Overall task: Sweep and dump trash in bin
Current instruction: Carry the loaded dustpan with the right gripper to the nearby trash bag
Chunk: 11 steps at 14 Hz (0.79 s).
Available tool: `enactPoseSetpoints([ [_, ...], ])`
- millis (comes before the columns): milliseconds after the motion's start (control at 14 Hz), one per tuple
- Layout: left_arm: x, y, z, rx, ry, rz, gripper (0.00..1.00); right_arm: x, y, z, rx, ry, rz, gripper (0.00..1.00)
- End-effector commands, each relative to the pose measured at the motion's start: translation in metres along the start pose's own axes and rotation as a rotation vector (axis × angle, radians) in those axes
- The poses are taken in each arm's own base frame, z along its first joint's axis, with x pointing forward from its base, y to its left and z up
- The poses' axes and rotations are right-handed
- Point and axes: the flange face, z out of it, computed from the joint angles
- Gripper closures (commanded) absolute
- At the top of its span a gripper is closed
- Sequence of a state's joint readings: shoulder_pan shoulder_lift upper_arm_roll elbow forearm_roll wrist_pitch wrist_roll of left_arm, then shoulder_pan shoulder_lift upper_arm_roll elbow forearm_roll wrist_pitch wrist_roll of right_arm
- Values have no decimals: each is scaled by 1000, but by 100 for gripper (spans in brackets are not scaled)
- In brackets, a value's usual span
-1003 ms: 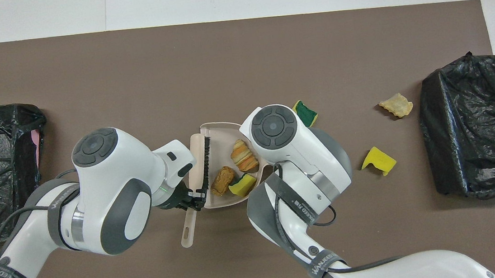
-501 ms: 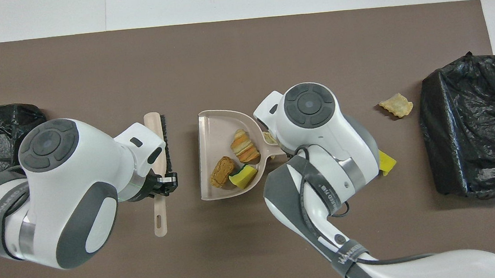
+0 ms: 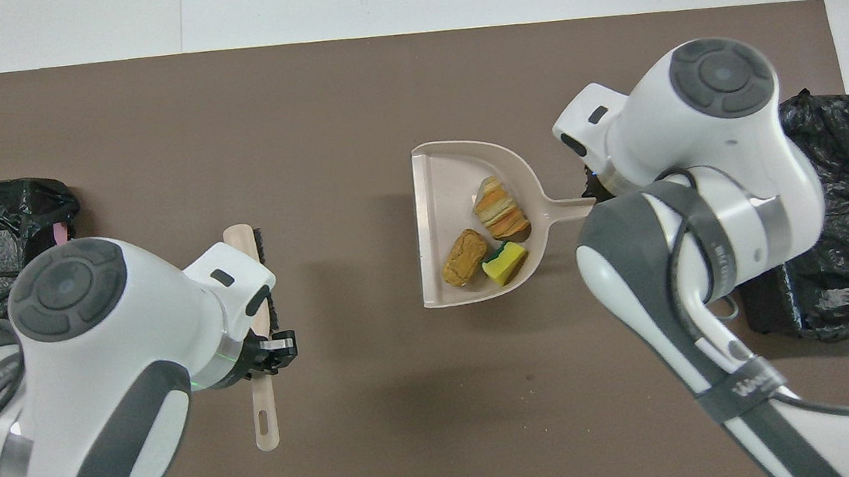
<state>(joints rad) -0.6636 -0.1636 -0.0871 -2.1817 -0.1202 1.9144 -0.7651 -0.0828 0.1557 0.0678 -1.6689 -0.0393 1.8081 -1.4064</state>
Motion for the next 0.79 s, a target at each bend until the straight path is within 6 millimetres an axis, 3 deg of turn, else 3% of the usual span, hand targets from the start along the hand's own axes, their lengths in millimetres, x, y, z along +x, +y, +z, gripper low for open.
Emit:
enactPoseSetpoints([
  [0, -25, 30, 38, -16, 42, 5, 100, -68, -2, -13, 2, -8, -7, 100],
  [143, -45, 44, 57, -18, 23, 42, 100, -120, -5, -19, -7, -62, 7, 100],
  [358, -59, 63, 84, -64, 23, 10, 100, -200, -14, -23, -14, -121, 42, 100],
  [573, -60, 63, 87, -61, 19, 18, 100, -246, -29, -31, 9, -265, 40, 100],
  [716, -66, 70, 101, -43, 4, 25, 100, -272, -37, -34, 20, -318, 67, 100],
])
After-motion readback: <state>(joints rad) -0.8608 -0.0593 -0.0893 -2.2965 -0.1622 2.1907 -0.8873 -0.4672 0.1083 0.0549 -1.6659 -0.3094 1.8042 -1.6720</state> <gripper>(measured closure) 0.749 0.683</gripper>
